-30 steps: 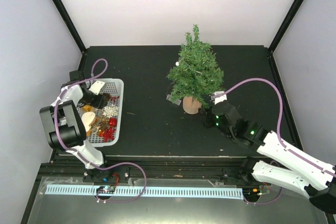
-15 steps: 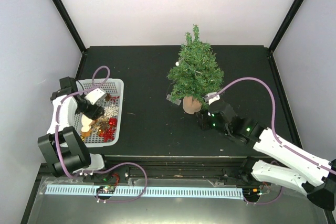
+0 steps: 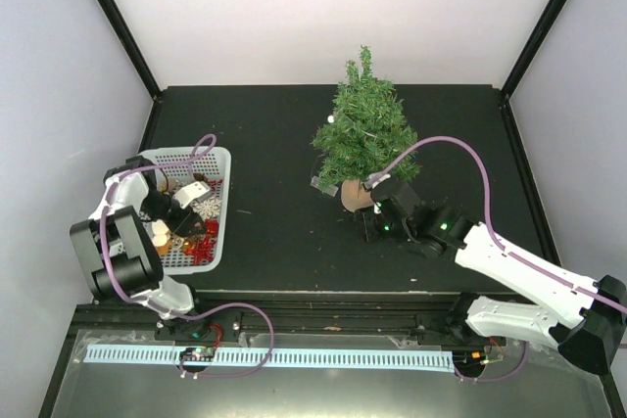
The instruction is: Decorate the small christmas tree
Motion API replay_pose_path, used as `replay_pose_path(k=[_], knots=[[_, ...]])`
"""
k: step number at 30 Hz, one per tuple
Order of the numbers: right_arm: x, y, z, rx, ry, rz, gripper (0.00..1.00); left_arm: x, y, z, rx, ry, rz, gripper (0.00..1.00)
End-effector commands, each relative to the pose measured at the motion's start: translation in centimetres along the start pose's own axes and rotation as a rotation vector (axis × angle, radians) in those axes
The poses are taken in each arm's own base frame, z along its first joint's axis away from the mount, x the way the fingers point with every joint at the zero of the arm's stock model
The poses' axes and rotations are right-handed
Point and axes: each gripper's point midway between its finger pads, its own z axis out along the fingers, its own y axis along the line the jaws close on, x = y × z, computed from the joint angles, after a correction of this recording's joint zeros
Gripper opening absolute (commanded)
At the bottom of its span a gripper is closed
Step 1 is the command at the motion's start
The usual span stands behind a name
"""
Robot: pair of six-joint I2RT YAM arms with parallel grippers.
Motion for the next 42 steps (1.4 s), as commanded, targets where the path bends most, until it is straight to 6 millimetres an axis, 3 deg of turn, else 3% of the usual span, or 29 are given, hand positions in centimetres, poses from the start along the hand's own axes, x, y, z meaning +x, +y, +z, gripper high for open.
replay_pose_path(k=[1, 13, 20, 26, 29, 33, 42], knots=[[-0.7, 0.4, -0.9, -0.017, -0.007, 0.011, 0.54, -2.1, -1.2, -0.1, 0.127, -0.088, 0.028, 0.54], [-0.7, 0.1, -1.0, -0.004, -0.01, 0.04, 0.54, -1.6, 1.1, 1.9, 0.166, -0.025, -0.019, 0.45], [-1.1, 0.1, -1.0, 0.007, -0.016, 0.042, 0.54, -1.5, 0.6, 2.5, 0.226, -0.012, -0.043, 0.35], [-1.2, 0.0, -1.1, 0.015, -0.024, 0.048, 0.54, -1.1, 0.4, 3.2, 0.258, 0.006, -0.061, 0.32], [-1.3, -0.1, -1.3, 0.018, -0.028, 0.05, 0.54, -1.2, 0.4, 3.1, 0.264, 0.009, -0.062, 0.25], [-1.4, -0.2, -1.4, 0.019, -0.035, 0.057, 0.54, -1.9, 1.0, 2.2, 0.226, -0.007, -0.061, 0.03], [-1.5, -1.0, -2.6, 0.043, -0.072, 0.065, 0.54, -5.6, 0.9, -4.6, 0.127, -0.102, -0.011, 0.02]])
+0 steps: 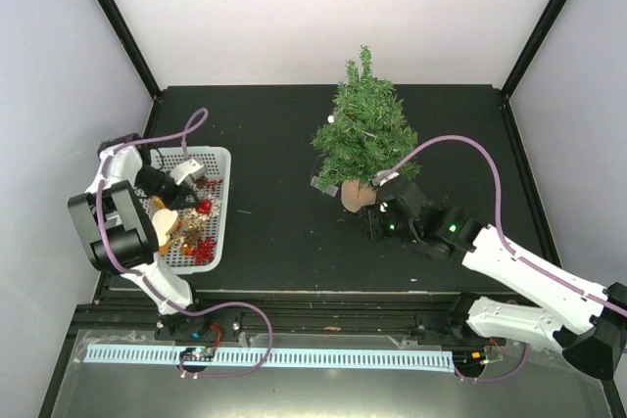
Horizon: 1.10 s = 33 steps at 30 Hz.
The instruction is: Decorate the small christmas tree
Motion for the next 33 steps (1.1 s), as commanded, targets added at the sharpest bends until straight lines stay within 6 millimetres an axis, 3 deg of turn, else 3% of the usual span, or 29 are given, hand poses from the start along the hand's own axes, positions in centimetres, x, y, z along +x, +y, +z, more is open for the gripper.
replay_pose_path(k=[1, 5, 9, 12, 15, 18, 22, 26, 33], knots=[[-1.1, -0.8, -1.6, 0.032, -0.058, 0.02, 0.54, -2.8, -2.1, -4.8, -0.044, -0.082, 0.052, 0.02], [-2.2, -2.6, -3.4, 0.12, -0.123, 0.02, 0.54, -4.6, -3.6, -8.4, -0.101, -0.121, 0.102, 0.01], [-3.6, -4.3, -5.5, 0.194, -0.215, 0.02, 0.54, -9.9, -7.4, -13.0, -0.13, -0.253, 0.179, 0.02], [-4.3, -4.8, -6.5, 0.219, -0.252, 0.03, 0.54, -14.4, -11.9, -14.4, -0.165, -0.282, 0.297, 0.01], [-4.5, -5.0, -6.9, 0.224, -0.267, 0.045, 0.54, -19.3, -16.9, -14.4, -0.17, -0.325, 0.437, 0.01], [-4.5, -5.2, -7.3, 0.224, -0.282, 0.063, 0.54, -23.4, -20.7, -14.4, -0.15, -0.383, 0.53, 0.02], [-4.7, -5.4, -7.8, 0.222, -0.302, 0.079, 0.54, -27.8, -23.6, -13.2, -0.135, -0.407, 0.61, 0.02], [-4.6, -5.9, -8.1, 0.245, -0.308, 0.08, 0.54, -30.4, -25.7, -10.9, -0.103, -0.398, 0.672, 0.02], [-4.4, -6.5, -7.9, 0.264, -0.314, 0.081, 0.55, -31.4, -28.4, -8.2, -0.06, -0.371, 0.737, 0.02]])
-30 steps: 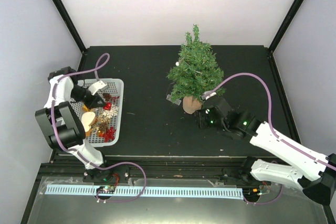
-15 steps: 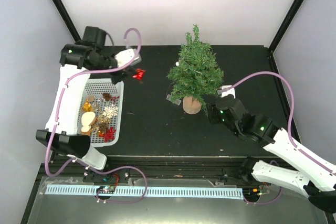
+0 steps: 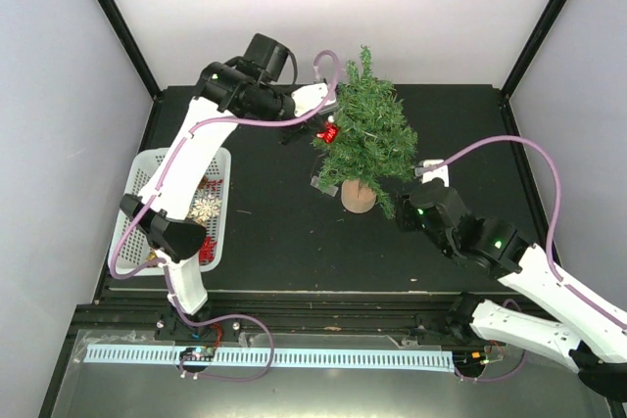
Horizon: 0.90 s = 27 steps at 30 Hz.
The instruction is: Decorate the small christmas tree
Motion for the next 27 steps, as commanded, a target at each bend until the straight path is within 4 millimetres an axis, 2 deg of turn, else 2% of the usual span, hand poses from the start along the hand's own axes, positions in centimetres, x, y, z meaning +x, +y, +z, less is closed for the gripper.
replay_pose_path(k=[1, 5, 11, 20, 27], knots=[[-0.3, -0.9, -0.1, 0.034, -0.028, 0.023, 0.55, -2.4, -0.5, -0.4, -0.033, -0.046, 0.029, 0.02], [0.1, -0.7, 0.2, 0.019, -0.02, 0.027, 0.55, -3.1, -0.6, 0.3, -0.038, -0.058, 0.035, 0.01], [0.3, -0.7, 0.2, 0.016, -0.021, 0.027, 0.55, -3.0, -0.8, 2.0, -0.024, -0.037, 0.032, 0.01], [0.4, -0.9, 0.0, 0.008, -0.023, 0.039, 0.55, -2.4, 0.4, 5.2, -0.024, -0.007, 0.012, 0.02], [0.8, -0.9, 0.2, -0.001, -0.019, 0.045, 0.55, -2.5, 1.1, 6.4, -0.031, -0.016, -0.009, 0.04]])
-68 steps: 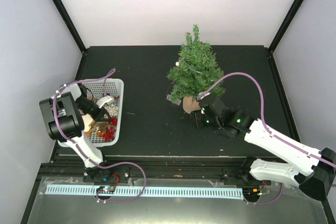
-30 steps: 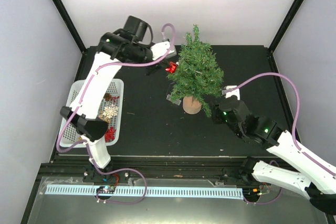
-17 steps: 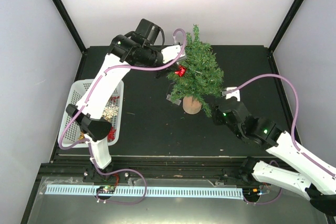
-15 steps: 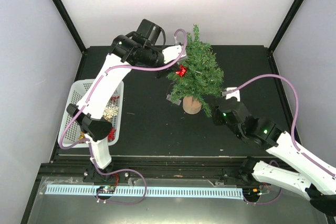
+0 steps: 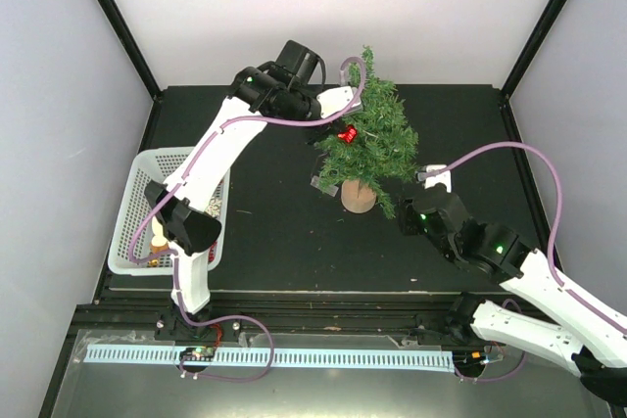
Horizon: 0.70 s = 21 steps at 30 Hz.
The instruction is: Decorate the small christmas tree
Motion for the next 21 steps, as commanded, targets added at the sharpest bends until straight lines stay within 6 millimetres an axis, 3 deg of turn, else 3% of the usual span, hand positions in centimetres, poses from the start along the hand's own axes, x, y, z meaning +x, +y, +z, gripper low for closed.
replay_pose_path(k=[1, 5, 8, 10, 15, 21], knots=[[-0.1, -0.1, 0.1, -0.004, -0.017, 0.032, 0.55, -1.4, 0.5, 0.2, -0.029, -0.044, -0.007, 0.05], [0.1, -0.1, 0.2, -0.005, -0.012, 0.034, 0.55, -1.4, 0.2, 0.4, -0.022, -0.041, -0.009, 0.15], [-0.1, -0.1, 0.0, -0.008, -0.016, 0.04, 0.55, -1.1, 0.0, 0.3, -0.027, -0.032, -0.017, 0.35], [-0.1, -0.1, -0.2, -0.011, -0.019, 0.044, 0.55, -0.6, -0.1, 0.1, -0.04, -0.018, -0.016, 0.43], [-0.4, -0.3, -0.6, -0.015, -0.024, 0.056, 0.55, 0.5, 0.3, -1.2, -0.11, 0.021, -0.012, 0.54], [-0.6, -0.4, -1.1, -0.016, -0.027, 0.066, 0.55, 0.8, 0.8, -4.2, -0.183, 0.005, -0.02, 0.62]])
